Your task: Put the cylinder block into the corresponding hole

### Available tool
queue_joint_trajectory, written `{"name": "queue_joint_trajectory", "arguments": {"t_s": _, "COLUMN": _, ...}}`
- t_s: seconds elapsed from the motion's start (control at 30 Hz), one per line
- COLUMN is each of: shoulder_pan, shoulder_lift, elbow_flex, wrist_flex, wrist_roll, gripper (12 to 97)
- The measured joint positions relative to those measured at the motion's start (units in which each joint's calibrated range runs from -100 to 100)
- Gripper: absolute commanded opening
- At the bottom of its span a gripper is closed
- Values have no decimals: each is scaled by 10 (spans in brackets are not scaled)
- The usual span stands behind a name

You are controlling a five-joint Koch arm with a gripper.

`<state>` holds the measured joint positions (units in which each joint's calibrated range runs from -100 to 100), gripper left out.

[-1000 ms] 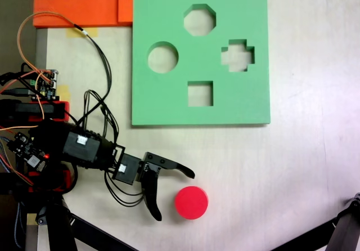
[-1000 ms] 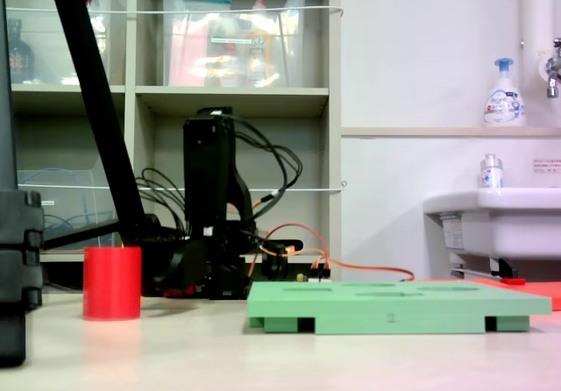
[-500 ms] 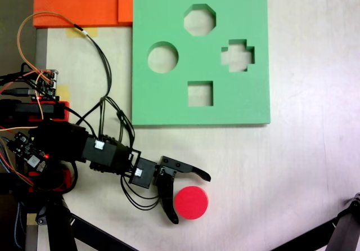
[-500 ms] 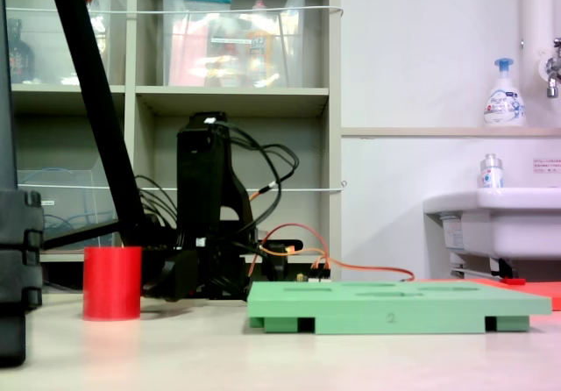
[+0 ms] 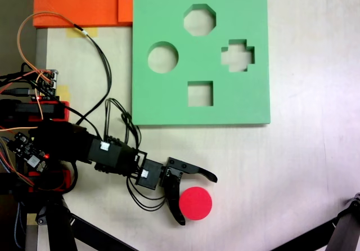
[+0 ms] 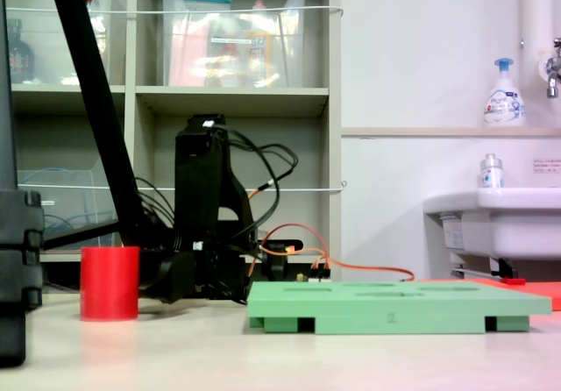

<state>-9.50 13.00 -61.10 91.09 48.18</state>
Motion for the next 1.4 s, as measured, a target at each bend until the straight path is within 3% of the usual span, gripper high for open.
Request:
{"name": "queue_joint_trajectory", "arguments": {"t_s": 0.07, "shoulder_pan": 0, "shoulder_lift": 1, "elbow_flex": 1, "wrist_flex": 0, "wrist_roll": 0, "gripper": 591}}
{"name": "queue_joint_trajectory", "arguments": {"t_s": 0.23, "shoulder_pan": 4, "shoulder_lift": 18, "elbow_flex": 1, "wrist_flex": 5, "wrist_roll": 0, "gripper": 506}}
{"name": "queue_joint_trajectory", "arguments": {"t_s": 0.43, "shoulder_pan": 8, "shoulder_lift": 37, "elbow_flex": -8, "wrist_flex": 19, "wrist_roll": 0, "gripper": 474}}
{"name": "queue_joint_trajectory", "arguments": {"t_s": 0.5, "shoulder_pan": 8, "shoulder_lift": 37, "elbow_flex": -8, "wrist_flex": 19, "wrist_roll": 0, "gripper": 495}}
{"name": "queue_joint_trajectory", "arguments": {"t_s": 0.67, "shoulder_pan": 8, "shoulder_lift": 37, "elbow_flex": -8, "wrist_flex": 19, "wrist_roll": 0, "gripper": 652}}
{"name": "queue_joint_trajectory", "arguments": {"t_s": 1.13, "shoulder_pan": 8, "shoulder_lift": 127, "elbow_flex": 125, "wrist_flex": 19, "wrist_roll": 14, "gripper": 650}}
{"name": "queue_joint_trajectory", "arguments": {"t_s": 1.3, "shoulder_pan": 9, "shoulder_lift": 130, "elbow_flex": 130, "wrist_flex": 19, "wrist_roll": 14, "gripper": 423}}
{"name": "queue_joint_trajectory", "arguments": {"t_s": 1.4, "shoulder_pan": 9, "shoulder_lift": 130, "elbow_flex": 113, "wrist_flex": 22, "wrist_roll": 14, "gripper": 391}}
